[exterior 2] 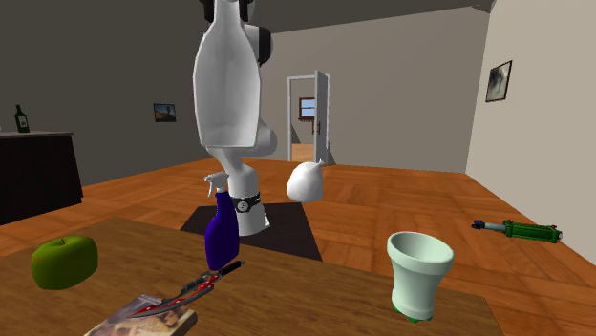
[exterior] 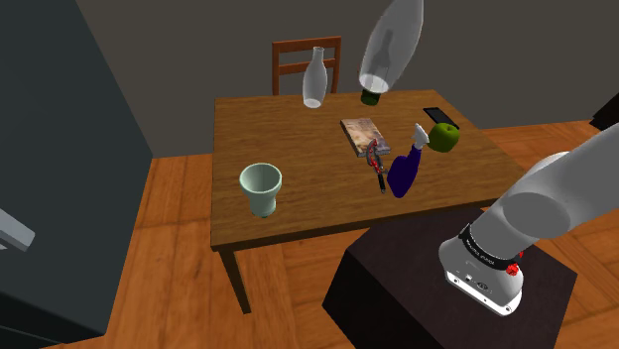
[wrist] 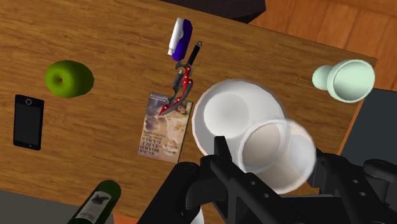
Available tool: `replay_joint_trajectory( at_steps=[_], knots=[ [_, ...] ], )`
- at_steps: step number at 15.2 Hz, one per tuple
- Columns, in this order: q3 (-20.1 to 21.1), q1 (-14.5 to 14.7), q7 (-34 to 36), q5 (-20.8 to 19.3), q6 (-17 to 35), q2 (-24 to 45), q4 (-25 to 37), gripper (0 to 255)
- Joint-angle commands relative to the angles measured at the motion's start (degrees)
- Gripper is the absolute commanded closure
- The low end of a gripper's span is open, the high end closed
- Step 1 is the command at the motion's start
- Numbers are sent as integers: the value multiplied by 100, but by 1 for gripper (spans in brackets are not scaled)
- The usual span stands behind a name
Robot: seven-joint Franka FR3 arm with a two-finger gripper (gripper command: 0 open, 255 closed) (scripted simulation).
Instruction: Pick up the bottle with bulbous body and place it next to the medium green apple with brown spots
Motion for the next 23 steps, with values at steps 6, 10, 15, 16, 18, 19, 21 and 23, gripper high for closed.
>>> replay_joint_trajectory(
  at_steps=[6, 10, 15, 16, 18, 19, 21, 23],
  knots=[
    [-663, -290, -1004, -185, -27, -730, -713, 255],
    [-1062, -442, -1583, -371, -64, -1006, -944, 255],
    [-1582, -622, -2318, -646, -106, -1215, -1082, 255],
    [-1690, -654, -2466, -705, -112, -1239, -1090, 255],
    [-1909, -720, -2767, -821, -122, -1269, -1087, 255],
    [-2019, -753, -2919, -879, -126, -1274, -1076, 255],
    [-2309, -831, -3311, -1021, -130, -1260, -1019, 255],
    [-2305, -838, -3285, -1037, 27, -1363, -1278, 255]
  ],
)
